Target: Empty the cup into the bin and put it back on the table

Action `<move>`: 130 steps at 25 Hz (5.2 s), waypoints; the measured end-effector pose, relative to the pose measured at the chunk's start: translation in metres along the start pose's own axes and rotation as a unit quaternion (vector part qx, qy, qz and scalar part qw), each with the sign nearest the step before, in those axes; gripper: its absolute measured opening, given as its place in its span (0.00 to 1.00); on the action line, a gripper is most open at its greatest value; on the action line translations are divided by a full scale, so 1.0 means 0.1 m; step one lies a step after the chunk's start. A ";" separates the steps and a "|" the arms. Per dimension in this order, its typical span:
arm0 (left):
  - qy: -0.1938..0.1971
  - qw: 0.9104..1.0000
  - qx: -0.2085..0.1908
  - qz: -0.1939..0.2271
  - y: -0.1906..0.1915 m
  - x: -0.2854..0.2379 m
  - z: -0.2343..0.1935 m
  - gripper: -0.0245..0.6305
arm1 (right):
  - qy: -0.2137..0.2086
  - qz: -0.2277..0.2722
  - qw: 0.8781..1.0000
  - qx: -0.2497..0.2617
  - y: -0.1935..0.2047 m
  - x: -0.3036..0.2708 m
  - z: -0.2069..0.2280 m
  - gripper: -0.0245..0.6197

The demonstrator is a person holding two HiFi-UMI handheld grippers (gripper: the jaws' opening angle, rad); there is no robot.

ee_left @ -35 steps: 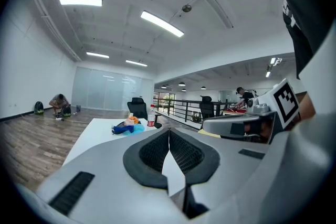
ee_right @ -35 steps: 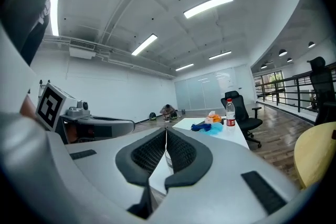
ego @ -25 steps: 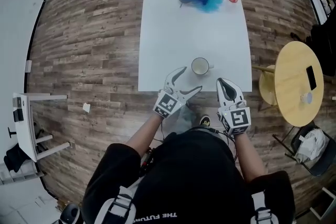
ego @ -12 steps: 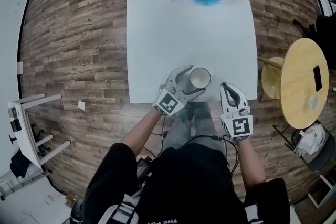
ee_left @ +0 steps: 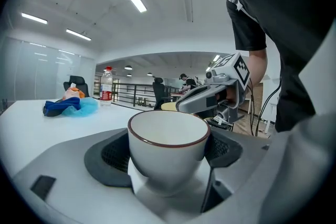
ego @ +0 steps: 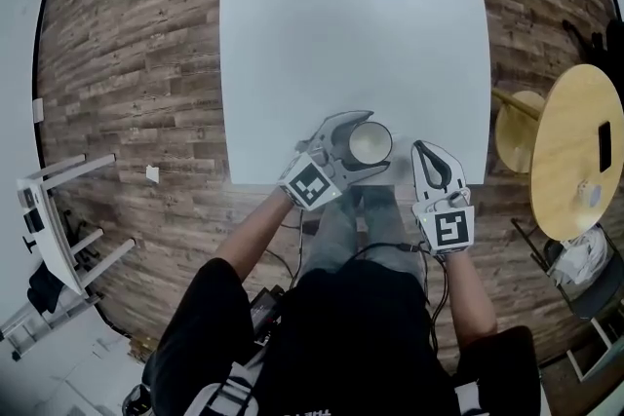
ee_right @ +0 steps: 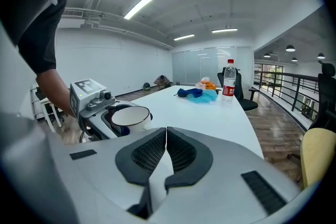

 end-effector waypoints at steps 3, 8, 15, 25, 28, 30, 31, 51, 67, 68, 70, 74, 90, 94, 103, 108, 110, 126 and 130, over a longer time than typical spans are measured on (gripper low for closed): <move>0.002 1.000 0.000 0.002 -0.03 -0.01 0.00 0.63 | -0.004 -0.030 0.999 0.023 0.10 -0.05 0.03 0.07; 0.009 1.000 0.007 0.000 -0.05 -0.02 0.00 0.63 | -0.045 -0.058 0.996 0.048 0.28 -0.13 -0.07 0.17; 0.051 0.999 -0.009 -0.015 0.03 -0.03 0.02 0.63 | -0.055 -0.047 0.996 0.050 0.29 -0.31 -0.08 0.30; 0.002 0.997 0.071 0.027 -0.14 -0.06 -0.05 0.63 | -0.031 -0.021 0.999 0.023 0.03 -0.47 -0.04 0.13; -0.034 0.992 0.106 0.053 -0.36 0.14 -0.08 0.63 | -0.065 -0.020 0.996 0.066 -0.26 -0.46 -0.18 0.12; -0.074 0.990 0.109 0.053 -0.47 0.33 -0.10 0.63 | -0.091 -0.009 0.992 0.089 -0.44 -0.50 -0.32 0.12; -0.098 0.988 0.112 0.052 -0.51 0.44 -0.13 0.63 | -0.107 0.001 0.990 0.092 -0.51 -0.53 -0.41 0.12; -0.448 0.779 0.411 0.153 0.88 4.21 0.45 0.63 | -0.446 -0.163 0.844 0.247 -0.48 -1.55 -4.61 0.12; -0.312 0.544 0.670 0.398 2.25 4.60 0.28 0.63 | -0.401 -0.480 0.670 0.400 0.61 -2.41 -5.33 0.12; -0.308 0.539 0.674 0.400 2.30 4.60 0.30 0.63 | -0.399 -0.485 0.667 0.401 0.66 -2.42 -5.35 0.12; -0.301 0.535 0.681 0.400 2.36 4.61 0.33 0.63 | -0.398 -0.493 0.662 0.400 0.73 -2.41 -5.38 0.12; -0.296 0.527 0.689 0.399 2.41 4.57 0.35 0.63 | -0.397 -0.503 0.658 0.396 0.80 -2.41 -5.36 0.12; -0.416 0.710 0.509 0.251 1.33 4.80 0.15 0.63 | -0.436 -0.281 0.795 0.316 -0.37 -2.12 -5.20 0.12; -0.433 0.803 0.367 0.180 0.61 4.69 0.04 0.63 | -0.414 -0.128 0.859 0.273 -1.08 -1.85 -4.85 0.12; -0.342 0.933 0.074 0.084 -1.20 3.54 0.26 0.63 | -0.252 0.139 0.941 0.176 -2.23 -0.52 -3.29 0.12; -0.235 0.969 0.021 0.079 -1.69 2.52 0.66 0.63 | -0.135 0.193 0.964 0.121 -2.12 0.29 -2.29 0.12; -0.194 0.978 0.012 0.078 -1.79 2.19 0.84 0.63 | -0.095 0.196 0.970 0.103 -2.00 0.58 -1.99 0.12; -0.095 0.994 -0.029 0.048 -2.06 1.18 1.29 0.63 | 0.008 0.208 0.976 0.058 -1.70 1.35 -1.10 0.12; -0.102 0.993 -0.026 0.045 -2.12 1.21 1.23 0.63 | 0.003 0.209 0.976 0.061 -1.79 1.32 -1.09 0.12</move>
Point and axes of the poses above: the fingertips, and each gripper's own axes: x backward along the fingers, z to its right, y out of its underside, the point moved 1 cm from there along x, backward along the fingers
